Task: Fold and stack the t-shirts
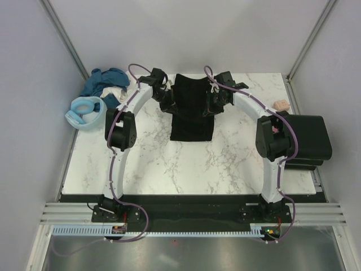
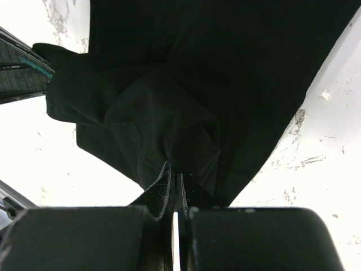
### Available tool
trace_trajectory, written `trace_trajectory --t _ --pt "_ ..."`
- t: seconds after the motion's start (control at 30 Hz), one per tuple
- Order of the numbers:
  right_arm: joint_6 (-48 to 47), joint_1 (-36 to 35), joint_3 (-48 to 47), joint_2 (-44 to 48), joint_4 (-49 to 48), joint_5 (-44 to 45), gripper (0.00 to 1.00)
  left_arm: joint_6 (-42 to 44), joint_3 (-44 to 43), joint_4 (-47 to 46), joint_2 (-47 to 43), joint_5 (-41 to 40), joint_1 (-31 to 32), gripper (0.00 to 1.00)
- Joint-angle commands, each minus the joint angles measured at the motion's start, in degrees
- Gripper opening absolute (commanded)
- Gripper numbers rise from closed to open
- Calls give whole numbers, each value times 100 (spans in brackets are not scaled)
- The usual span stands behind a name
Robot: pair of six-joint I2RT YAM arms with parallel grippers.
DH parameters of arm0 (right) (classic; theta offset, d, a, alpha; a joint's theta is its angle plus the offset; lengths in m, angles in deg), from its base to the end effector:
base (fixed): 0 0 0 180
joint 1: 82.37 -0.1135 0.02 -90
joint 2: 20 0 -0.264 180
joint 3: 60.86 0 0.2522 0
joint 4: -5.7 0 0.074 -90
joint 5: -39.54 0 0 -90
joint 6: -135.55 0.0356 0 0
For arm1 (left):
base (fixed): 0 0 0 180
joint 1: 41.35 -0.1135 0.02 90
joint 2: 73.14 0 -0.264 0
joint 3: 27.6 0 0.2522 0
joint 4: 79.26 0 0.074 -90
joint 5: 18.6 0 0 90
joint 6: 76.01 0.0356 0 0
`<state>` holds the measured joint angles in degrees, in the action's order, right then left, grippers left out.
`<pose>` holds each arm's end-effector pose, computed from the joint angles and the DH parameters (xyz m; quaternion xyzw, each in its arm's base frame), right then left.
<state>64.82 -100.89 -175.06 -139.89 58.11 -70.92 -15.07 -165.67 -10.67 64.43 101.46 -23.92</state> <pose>0.4315 0.1577 0.2262 -0.0426 0.9465 0.2491 0.2006 0.4776 -0.1686 0.1966 -0.0470 0.9483 -0.3064 0.0682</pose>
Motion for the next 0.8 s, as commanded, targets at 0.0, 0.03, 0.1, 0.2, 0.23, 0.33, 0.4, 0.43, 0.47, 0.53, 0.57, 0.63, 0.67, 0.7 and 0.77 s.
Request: trace_trajectory --t 0.0,0.03,0.1,0.2,0.23,0.33,0.4,0.43,0.47,0.53,0.57,0.63,0.67,0.7,0.77 --pt "7 15 -212 -174 -51 25 0 93 -444 -86 93 43 -55 2" --pt "-2 15 -247 -218 -60 34 0 59 -471 -86 111 52 -47 2" --pt "7 15 -283 -341 -60 43 0 41 -515 -95 181 52 -56 2" --pt "33 24 -327 -464 -69 78 1 23 -585 -104 313 78 -73 2" --pt "42 24 -327 -491 -69 78 6 14 -594 -113 348 96 -73 2" --pt "156 24 -371 -622 -86 122 34 -38 -682 -156 471 114 -91 12" --pt "244 50 -388 -675 -121 140 35 -91 -787 -200 542 140 -99 18" --pt "366 68 -397 -702 -173 140 36 -152 -814 -244 585 184 -108 19" --pt "437 86 -406 -719 -191 131 37 -188 -884 -262 621 271 -117 20" --pt "708 165 -380 -676 -366 87 37 -258 -946 -271 665 350 -143 23" --pt "797 200 -336 -641 -463 78 38 -267 -998 -306 656 360 -143 27" --pt "973 305 -213 -535 -787 -9 39 -311 -1034 -376 648 421 -161 28" --pt "1130 340 -186 -517 -885 -62 39 -337 -1060 -455 639 474 -178 29" --pt "1193 410 -186 -509 -947 -210 39 -355 -1077 -508 639 535 -213 30" --pt "1412 481 -186 -526 -1123 -343 39 -495 -1121 -613 665 781 -249 31"
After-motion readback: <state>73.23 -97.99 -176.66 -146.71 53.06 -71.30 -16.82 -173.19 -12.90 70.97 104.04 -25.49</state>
